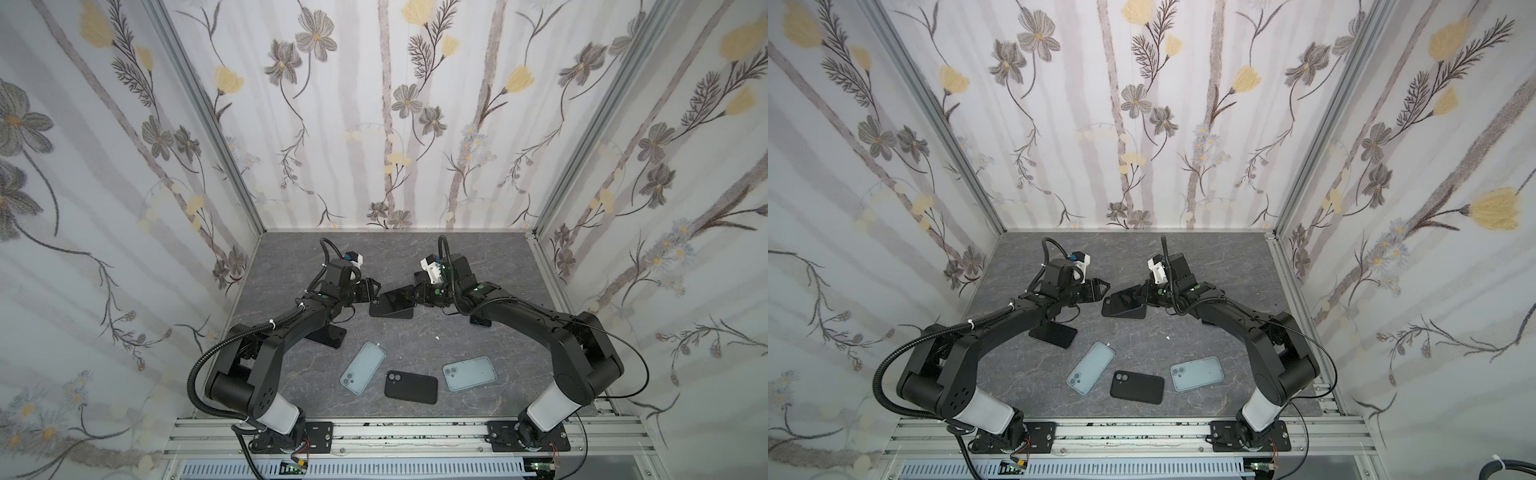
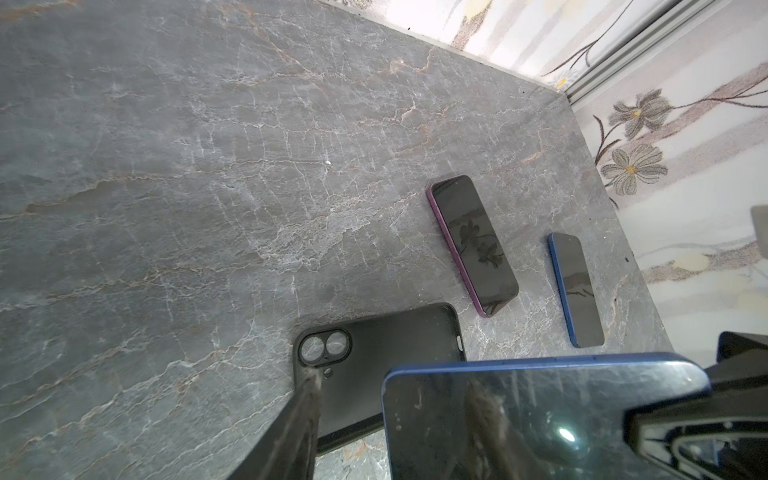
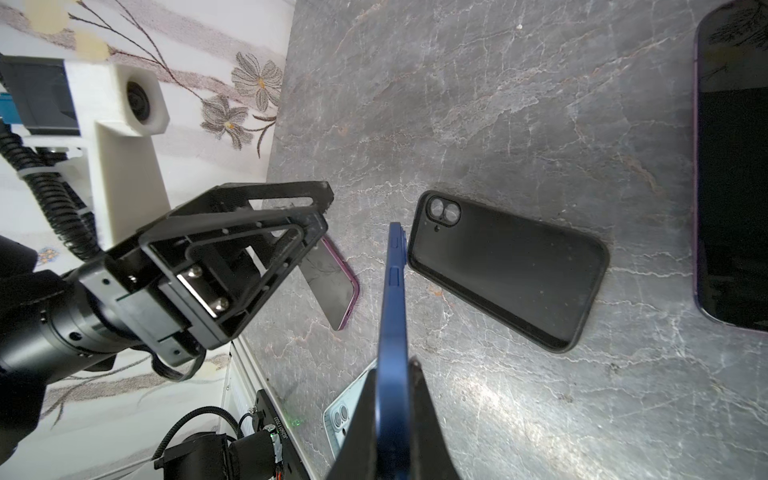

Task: Put the phone into the phone case
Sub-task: 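Carry the black case toward the center while the right gripper brings the phone over, then press the blue-edged phone down into the black case held by the left gripper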

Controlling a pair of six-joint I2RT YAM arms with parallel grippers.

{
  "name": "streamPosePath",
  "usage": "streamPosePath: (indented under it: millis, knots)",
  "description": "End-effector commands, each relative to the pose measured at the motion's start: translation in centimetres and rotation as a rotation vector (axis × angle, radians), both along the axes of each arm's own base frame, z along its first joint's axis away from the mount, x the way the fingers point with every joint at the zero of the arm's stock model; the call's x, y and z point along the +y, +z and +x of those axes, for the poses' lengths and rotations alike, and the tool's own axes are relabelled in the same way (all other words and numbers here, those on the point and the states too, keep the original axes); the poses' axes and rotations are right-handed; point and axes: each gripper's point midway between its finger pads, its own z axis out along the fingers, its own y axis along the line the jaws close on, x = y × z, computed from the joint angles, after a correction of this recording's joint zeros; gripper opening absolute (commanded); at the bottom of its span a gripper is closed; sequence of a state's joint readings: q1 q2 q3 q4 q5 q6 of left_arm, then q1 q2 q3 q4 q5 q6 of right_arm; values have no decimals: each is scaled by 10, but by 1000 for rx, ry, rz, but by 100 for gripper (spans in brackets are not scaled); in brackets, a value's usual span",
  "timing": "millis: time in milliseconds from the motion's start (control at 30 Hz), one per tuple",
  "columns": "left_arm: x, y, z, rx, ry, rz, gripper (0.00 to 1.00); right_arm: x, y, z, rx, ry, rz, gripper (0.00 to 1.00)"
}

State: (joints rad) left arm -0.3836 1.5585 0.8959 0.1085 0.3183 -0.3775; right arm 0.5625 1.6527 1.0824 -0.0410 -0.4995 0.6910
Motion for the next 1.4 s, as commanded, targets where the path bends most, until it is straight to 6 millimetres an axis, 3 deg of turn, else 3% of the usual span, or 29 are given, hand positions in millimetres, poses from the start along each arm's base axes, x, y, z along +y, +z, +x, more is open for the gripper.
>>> streamPosePath:
  millis: [0,267,633,1367]
  knots:
    - [-5,5,5,-4,2,-33,54,7,6,5,-23,10,45,0]
    - [-8,-13,4,65,10,-48,54,11,1,11,-10,-3,67,0]
    - [4,-25,8,117,65,-42,53,25,-2,29,56,-29,176,0]
    - [12,-67,5,294,112,-50,42,22,-49,32,206,-74,187,0]
